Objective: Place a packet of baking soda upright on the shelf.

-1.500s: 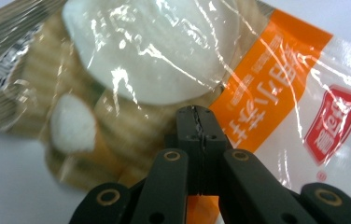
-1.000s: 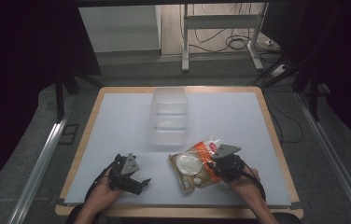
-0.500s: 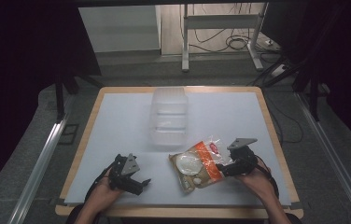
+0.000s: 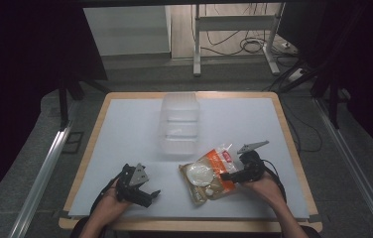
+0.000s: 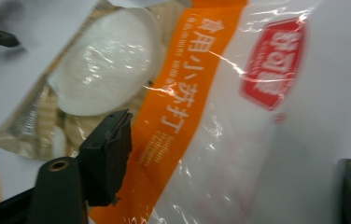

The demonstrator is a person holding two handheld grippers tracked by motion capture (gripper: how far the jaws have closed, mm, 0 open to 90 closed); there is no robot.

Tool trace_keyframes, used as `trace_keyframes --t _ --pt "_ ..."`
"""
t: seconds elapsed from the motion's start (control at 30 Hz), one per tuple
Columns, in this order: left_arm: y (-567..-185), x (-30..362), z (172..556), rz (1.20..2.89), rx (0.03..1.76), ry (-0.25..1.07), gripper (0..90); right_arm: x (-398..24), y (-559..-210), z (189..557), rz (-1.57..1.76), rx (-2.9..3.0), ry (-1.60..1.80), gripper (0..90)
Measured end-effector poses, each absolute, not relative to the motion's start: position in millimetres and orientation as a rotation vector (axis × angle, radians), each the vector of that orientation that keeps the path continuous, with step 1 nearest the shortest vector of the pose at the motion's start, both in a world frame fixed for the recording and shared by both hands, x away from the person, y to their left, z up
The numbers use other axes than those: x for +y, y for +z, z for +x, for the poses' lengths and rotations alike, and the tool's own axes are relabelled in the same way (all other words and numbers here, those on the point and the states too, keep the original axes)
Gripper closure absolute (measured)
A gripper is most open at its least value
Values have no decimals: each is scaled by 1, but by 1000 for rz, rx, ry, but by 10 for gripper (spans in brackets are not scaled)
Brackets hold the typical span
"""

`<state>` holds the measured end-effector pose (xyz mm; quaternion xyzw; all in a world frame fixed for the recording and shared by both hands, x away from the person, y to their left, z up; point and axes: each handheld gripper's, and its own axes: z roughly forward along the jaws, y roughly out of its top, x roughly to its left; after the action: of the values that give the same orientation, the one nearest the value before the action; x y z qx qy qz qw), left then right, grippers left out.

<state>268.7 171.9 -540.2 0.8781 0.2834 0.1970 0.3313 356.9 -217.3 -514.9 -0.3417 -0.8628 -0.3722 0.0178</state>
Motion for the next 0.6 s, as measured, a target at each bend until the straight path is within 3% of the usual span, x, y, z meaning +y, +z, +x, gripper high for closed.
trace_keyframes --t 0.17,0.2,0.23,0.27,0.3,0.33,0.6 --pt "-540 172 269 2297 741 515 30 -208 -516 355 -1022 -2663 -1150 436" --pt "-540 172 269 2296 742 514 30 -207 -513 354 -1022 -2675 -1160 539" --pt "-540 172 269 2296 742 514 30 -209 -507 352 -1022 -2675 -1217 729" --pt "-540 172 269 2296 742 515 30 -210 -504 351 -1021 -2674 -1239 812" --pt "-540 172 269 2296 741 515 30 -210 -504 351 -1021 -2674 -1239 812" --pt "-540 172 269 2295 742 517 30 -211 -499 348 -1035 -2672 -1272 879" --pt "-539 173 268 2284 748 520 29 -202 -478 336 -1004 -2676 -1354 883"
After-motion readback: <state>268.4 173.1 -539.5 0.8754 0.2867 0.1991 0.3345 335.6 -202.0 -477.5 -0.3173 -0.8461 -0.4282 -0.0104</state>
